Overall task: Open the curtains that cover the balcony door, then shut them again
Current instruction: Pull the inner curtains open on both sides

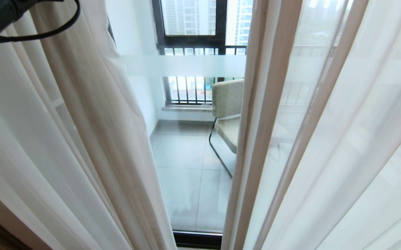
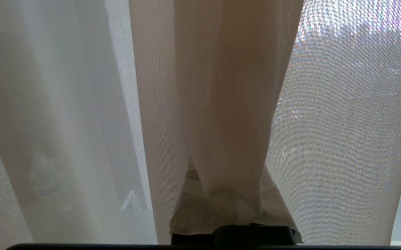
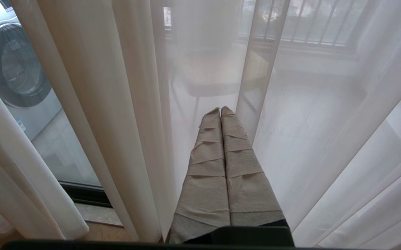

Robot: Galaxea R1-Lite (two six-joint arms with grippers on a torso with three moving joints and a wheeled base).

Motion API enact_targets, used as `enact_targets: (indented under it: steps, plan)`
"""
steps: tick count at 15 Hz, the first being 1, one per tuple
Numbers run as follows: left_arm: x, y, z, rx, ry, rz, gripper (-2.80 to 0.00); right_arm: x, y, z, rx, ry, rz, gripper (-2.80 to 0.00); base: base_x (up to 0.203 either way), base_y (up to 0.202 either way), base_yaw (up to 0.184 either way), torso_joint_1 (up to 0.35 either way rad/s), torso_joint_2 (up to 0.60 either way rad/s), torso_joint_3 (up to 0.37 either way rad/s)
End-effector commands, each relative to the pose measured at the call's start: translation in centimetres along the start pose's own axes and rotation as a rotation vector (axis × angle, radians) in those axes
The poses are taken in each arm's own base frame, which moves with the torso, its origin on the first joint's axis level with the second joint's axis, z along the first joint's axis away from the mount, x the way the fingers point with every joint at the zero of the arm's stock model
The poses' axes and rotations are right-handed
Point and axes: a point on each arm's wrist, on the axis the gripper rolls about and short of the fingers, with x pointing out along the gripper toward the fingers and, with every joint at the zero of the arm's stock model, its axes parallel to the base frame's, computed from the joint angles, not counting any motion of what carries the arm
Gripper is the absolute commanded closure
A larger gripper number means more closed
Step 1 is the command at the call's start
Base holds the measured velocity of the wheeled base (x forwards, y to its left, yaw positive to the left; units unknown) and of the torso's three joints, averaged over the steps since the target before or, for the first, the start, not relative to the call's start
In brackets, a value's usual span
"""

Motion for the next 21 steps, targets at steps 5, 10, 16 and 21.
enact_targets:
  steps: [5, 10, 16, 21]
  plan:
    - [-0.1, 0.1, -0.3, 0.002, 0.009, 0.004, 0.0, 0.0, 0.0, 0.0, 0.0, -0.001, 0.001, 0.0, 0.0, 0.0, 0.0, 0.0, 0.0, 0.0]
    - [-0.6, 0.2, -0.4, 0.004, 0.02, 0.004, 0.0, 0.0, 0.0, 0.0, 0.0, -0.001, 0.002, 0.0, 0.0, 0.0, 0.0, 0.0, 0.0, 0.0]
    - [-1.7, 0.1, -0.6, 0.003, 0.044, -0.004, 0.0, 0.0, 0.0, 0.0, 0.0, -0.001, 0.001, 0.0, 0.0, 0.0, 0.0, 0.0, 0.0, 0.0]
    - [-1.8, 0.1, -0.5, 0.003, 0.045, -0.007, 0.0, 0.0, 0.0, 0.0, 0.0, -0.001, 0.001, 0.0, 0.0, 0.078, -0.001, 0.002, 0.0, 0.002]
